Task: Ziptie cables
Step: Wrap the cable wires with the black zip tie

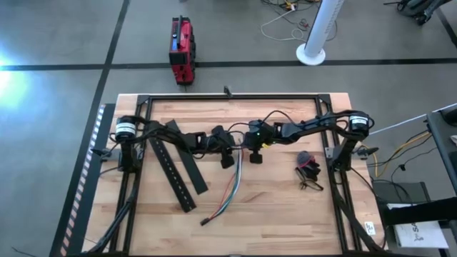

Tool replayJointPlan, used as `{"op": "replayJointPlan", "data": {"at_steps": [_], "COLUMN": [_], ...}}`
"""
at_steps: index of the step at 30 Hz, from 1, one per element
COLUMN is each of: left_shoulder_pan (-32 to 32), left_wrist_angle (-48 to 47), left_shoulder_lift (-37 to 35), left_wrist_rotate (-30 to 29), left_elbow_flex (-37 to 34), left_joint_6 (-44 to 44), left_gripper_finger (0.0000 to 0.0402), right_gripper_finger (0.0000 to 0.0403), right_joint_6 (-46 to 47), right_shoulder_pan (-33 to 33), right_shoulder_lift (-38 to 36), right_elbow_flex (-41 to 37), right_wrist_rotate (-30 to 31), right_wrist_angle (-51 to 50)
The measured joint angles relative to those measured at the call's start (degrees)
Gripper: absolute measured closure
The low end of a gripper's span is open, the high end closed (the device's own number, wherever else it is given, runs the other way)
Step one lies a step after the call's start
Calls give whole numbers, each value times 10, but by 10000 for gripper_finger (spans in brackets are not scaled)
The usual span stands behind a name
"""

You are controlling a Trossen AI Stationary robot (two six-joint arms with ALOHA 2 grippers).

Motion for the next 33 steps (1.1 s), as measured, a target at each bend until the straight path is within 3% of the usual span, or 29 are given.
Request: {"op": "replayJointPlan", "data": {"at_steps": [6,20,33], "left_shoulder_pan": [3,5,7], "left_wrist_angle": [18,21,18], "left_shoulder_lift": [13,13,13], "left_wrist_rotate": [0,1,6], "left_elbow_flex": [0,0,0], "left_joint_6": [17,32,28], "left_gripper_finger": [337,308,396], "right_gripper_finger": [401,401,401], "right_joint_6": [0,-10,-40], "right_shoulder_pan": [0,0,0], "right_shoulder_lift": [11,37,24], "right_elbow_flex": [-2,-1,-2], "right_wrist_rotate": [-4,-5,-5], "right_wrist_angle": [20,44,48]}}
